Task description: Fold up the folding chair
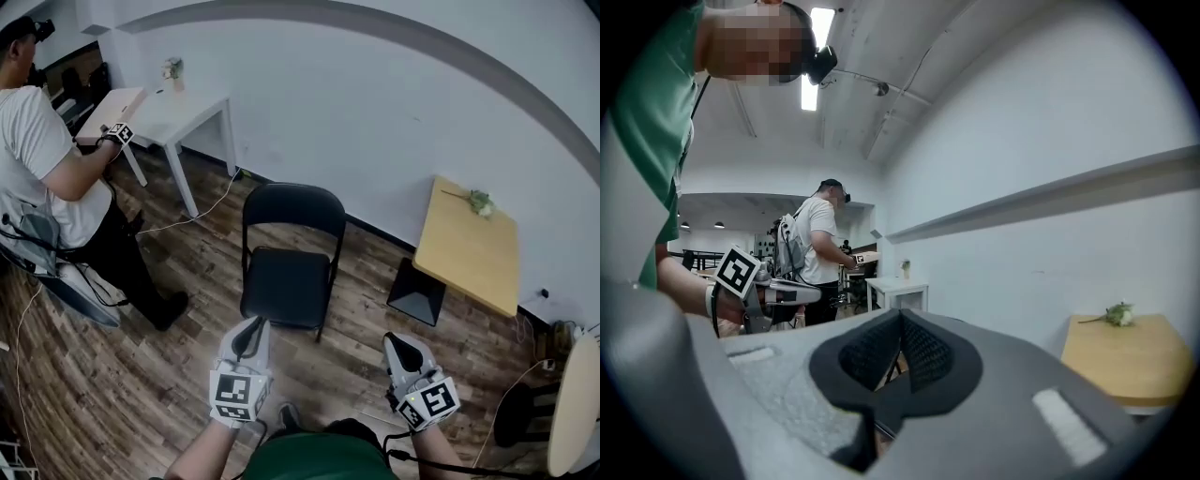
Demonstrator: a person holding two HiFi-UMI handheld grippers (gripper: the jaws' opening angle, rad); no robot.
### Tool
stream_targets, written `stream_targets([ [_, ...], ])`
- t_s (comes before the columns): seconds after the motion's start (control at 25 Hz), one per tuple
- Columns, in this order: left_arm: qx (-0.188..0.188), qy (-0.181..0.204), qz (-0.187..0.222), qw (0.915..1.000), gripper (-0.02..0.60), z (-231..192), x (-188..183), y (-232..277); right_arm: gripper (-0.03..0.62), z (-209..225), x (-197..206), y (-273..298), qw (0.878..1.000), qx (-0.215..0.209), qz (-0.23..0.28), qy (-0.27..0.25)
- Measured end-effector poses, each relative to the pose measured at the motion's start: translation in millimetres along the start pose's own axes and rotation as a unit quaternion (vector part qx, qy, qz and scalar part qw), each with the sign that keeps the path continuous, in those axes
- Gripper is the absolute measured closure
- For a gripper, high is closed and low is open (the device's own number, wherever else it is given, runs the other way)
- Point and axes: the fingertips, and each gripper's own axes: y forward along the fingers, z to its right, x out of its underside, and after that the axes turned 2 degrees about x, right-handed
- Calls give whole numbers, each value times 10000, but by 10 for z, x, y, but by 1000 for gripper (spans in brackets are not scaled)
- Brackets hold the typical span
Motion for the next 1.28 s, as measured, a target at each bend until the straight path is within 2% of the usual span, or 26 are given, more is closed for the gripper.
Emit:
stream_targets([
  [0.24, 48, -22, -163, 9999, 548, -4, 80, 284, 591, 187, 171, 176, 9997, -27, -142, 221],
  [0.44, -27, 91, -266, 9996, 548, 102, 90, 691, 591, 620, 318, 462, 9988, -215, -211, 394],
  [0.64, -585, 155, -280, 9978, 548, -30, -42, 1089, 591, 1091, 308, 1003, 9965, -685, -93, 471],
  [0.8, -814, 42, -206, 9965, 548, 4, -176, 1584, 591, 1531, 300, 1377, 9940, -993, -152, 440],
  [0.92, -1258, -41, -240, 9918, 547, -18, -189, 1763, 591, 1761, 374, 1685, 9892, -1332, -291, 546],
  [1.04, -1493, -90, -289, 9883, 546, -5, -136, 1878, 591, 2018, 452, 1956, 9865, -1448, -410, 647],
  [1.12, -1677, -251, -391, 9847, 546, -33, -37, 1872, 591, 2156, 473, 2137, 9858, -1463, -451, 683],
  [1.28, -2093, -971, -468, 9719, 548, -137, 176, 1750, 591, 2251, 516, 2476, 9828, -1627, -537, 697],
])
